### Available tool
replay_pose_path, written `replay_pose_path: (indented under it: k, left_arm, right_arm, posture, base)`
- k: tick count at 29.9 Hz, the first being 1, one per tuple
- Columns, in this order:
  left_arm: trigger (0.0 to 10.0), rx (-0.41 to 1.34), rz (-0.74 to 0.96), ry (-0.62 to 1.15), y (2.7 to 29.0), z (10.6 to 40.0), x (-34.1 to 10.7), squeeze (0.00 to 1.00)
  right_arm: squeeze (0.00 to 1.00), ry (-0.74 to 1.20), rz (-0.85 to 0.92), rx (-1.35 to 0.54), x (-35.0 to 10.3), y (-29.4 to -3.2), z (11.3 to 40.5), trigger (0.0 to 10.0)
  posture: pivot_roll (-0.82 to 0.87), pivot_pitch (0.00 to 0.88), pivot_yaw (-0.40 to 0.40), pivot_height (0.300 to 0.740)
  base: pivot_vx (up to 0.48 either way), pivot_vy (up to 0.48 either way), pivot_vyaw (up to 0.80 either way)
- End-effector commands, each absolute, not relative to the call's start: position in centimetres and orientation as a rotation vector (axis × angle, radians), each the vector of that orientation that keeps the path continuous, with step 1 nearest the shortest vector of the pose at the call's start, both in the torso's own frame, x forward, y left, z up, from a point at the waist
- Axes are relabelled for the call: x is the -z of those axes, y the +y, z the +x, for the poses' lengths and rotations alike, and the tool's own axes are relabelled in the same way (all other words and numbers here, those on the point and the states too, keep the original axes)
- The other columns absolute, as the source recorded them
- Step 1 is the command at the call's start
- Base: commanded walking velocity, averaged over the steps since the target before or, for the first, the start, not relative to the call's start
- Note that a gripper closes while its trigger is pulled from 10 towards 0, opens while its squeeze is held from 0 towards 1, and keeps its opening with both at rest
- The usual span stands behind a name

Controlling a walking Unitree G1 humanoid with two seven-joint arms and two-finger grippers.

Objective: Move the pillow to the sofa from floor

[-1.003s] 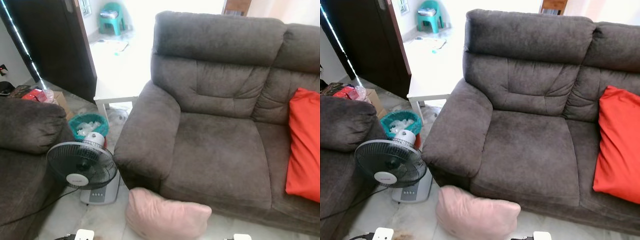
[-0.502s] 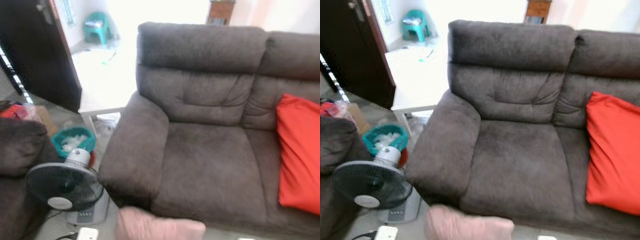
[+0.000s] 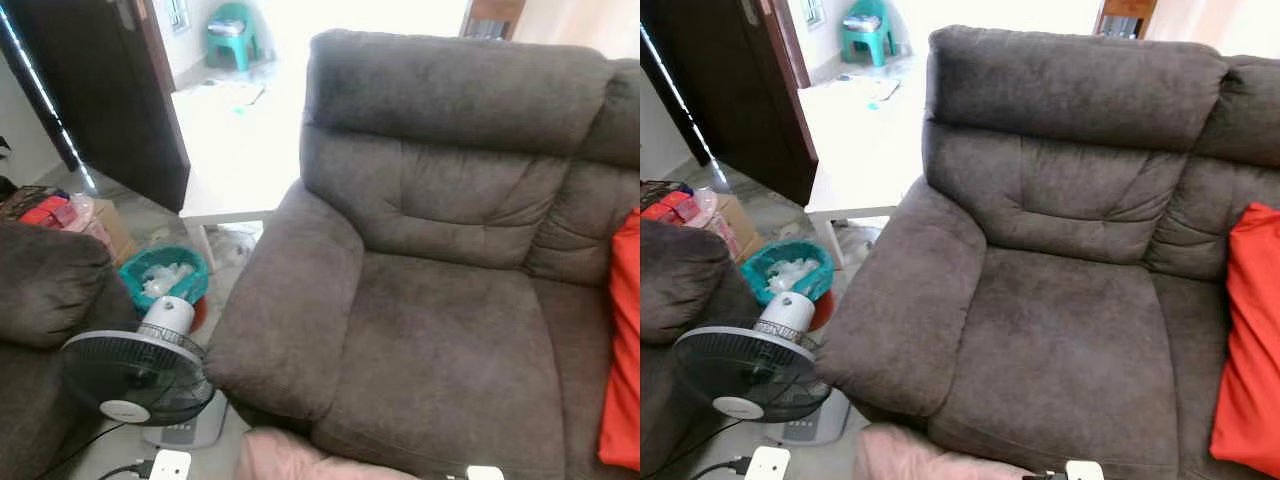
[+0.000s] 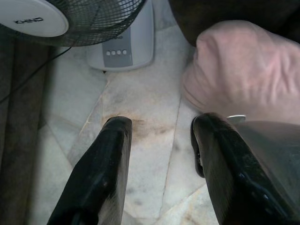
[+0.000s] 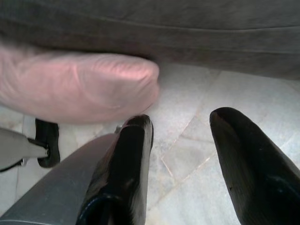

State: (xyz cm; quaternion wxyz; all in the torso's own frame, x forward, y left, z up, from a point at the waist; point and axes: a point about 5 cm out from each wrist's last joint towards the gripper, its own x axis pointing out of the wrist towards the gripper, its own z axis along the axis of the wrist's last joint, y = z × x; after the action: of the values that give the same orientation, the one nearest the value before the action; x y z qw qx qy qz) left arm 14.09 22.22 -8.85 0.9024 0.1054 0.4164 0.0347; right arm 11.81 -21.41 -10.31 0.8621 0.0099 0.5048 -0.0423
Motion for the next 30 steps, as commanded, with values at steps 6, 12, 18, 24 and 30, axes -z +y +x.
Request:
replay_pose_path:
  k: [6, 12, 18, 24, 30]
  left_arm:
    - [10.0, -0.146, 0.243, 0.746, 22.7, 14.3, 8.1, 0.0]
    - [10.0, -0.22, 0.249, 0.569, 22.7, 14.7, 6.9, 0.0]
    - [10.0, -0.182, 0.254, 0.089, 22.4, 23.4, -0.6, 0.0]
    - [10.0, -0.165, 0.27, -0.053, 21.1, 25.6, -5.1, 0.0]
    - [10.0, -0.153, 0.32, -0.262, 21.2, 26.2, -8.7, 0.0]
  right_arm:
    - [0.0, 0.95, 0.058, 0.127, 9.9, -21.4, 12.4, 10.0]
    - [0.0, 0.774, 0.087, 0.147, 8.9, -21.6, 13.3, 10.0]
    - [0.0, 0.649, 0.14, 0.17, 8.1, -21.7, 13.7, 10.0]
    - [0.0, 0.575, 0.161, 0.165, 7.7, -21.7, 13.9, 10.0]
    - [0.0, -0.09, 0.071, 0.096, -3.7, -20.7, 24.9, 10.0]
  posture:
    - [0.12, 0.0, -0.042, 0.74]
    - [0.11, 0.0, -0.049, 0.74]
    - [0.11, 0.0, -0.056, 0.74]
    - [0.1, 0.0, -0.051, 0.74]
    - [0.1, 0.0, -0.04, 0.74]
  base:
    - [0.0, 0.0, 0.0]
    - [0.0, 0.0, 0.0]
    - [0.0, 0.0, 0.0]
    - [0.0, 0.0, 0.0]
    - [0.0, 0.0, 0.0]
